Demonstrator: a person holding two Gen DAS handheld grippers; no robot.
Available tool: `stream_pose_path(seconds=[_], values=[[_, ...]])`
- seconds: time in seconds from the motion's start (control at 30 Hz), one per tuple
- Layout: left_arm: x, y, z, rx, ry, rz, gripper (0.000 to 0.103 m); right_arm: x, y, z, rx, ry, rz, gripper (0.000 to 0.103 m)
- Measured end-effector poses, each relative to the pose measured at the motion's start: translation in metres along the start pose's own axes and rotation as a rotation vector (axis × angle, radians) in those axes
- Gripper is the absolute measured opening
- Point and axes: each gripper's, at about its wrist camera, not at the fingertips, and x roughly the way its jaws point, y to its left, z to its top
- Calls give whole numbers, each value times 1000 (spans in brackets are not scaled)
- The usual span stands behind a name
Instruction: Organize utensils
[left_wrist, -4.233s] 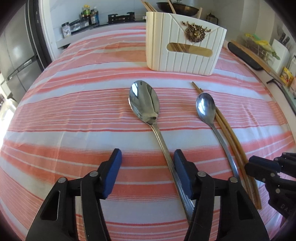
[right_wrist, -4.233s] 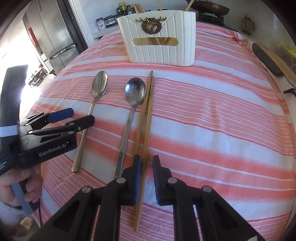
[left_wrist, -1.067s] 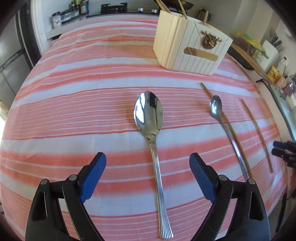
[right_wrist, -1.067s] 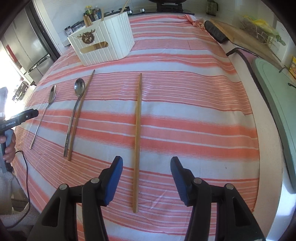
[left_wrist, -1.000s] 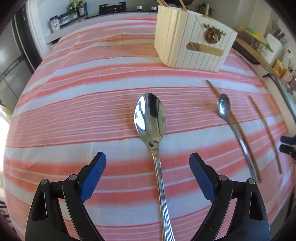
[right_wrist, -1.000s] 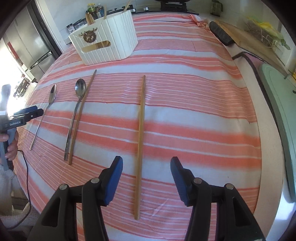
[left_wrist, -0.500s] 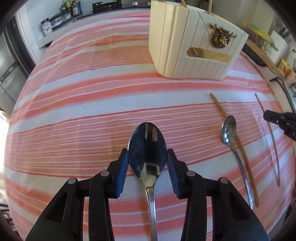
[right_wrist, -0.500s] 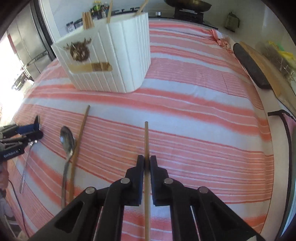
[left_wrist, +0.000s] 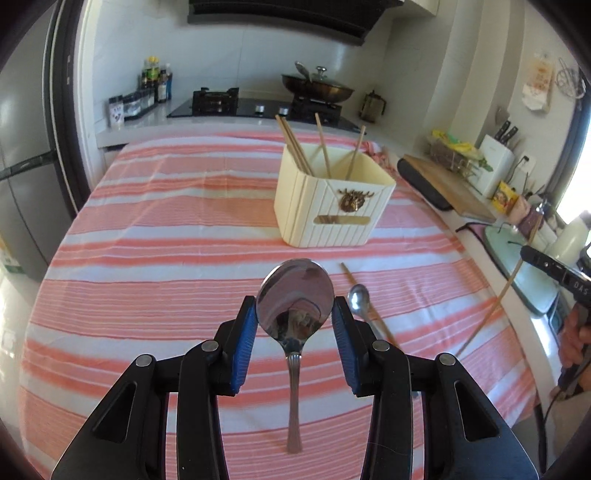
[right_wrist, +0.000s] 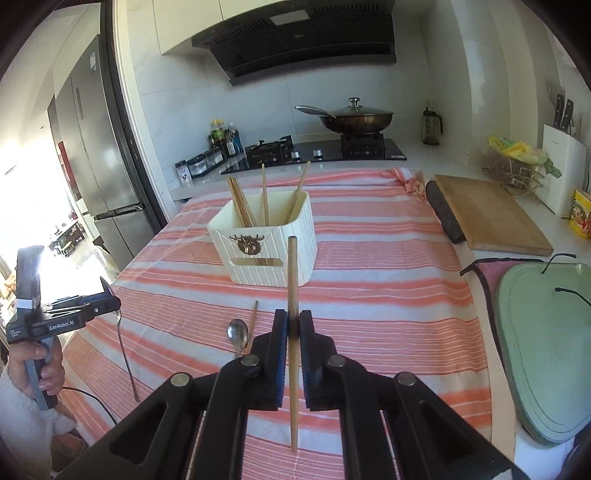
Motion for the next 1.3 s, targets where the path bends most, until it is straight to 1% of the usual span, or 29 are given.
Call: stream_pose_path(seconds=[0.17,0.37,1.07,1.3], values=[[-18,1,0,-7,-39,-1,41,-17,3,-1,-11,-47,-9,7],[-25,3,1,-12,-53,4,41,-24,4,3,-2,-85,5,7],[-32,3,4,-11,-60,-7,41,-20,2,4,7,-87,5,7],[-36,5,9,-21,-65,-28,41,-17,2,8,2,-84,4,7]])
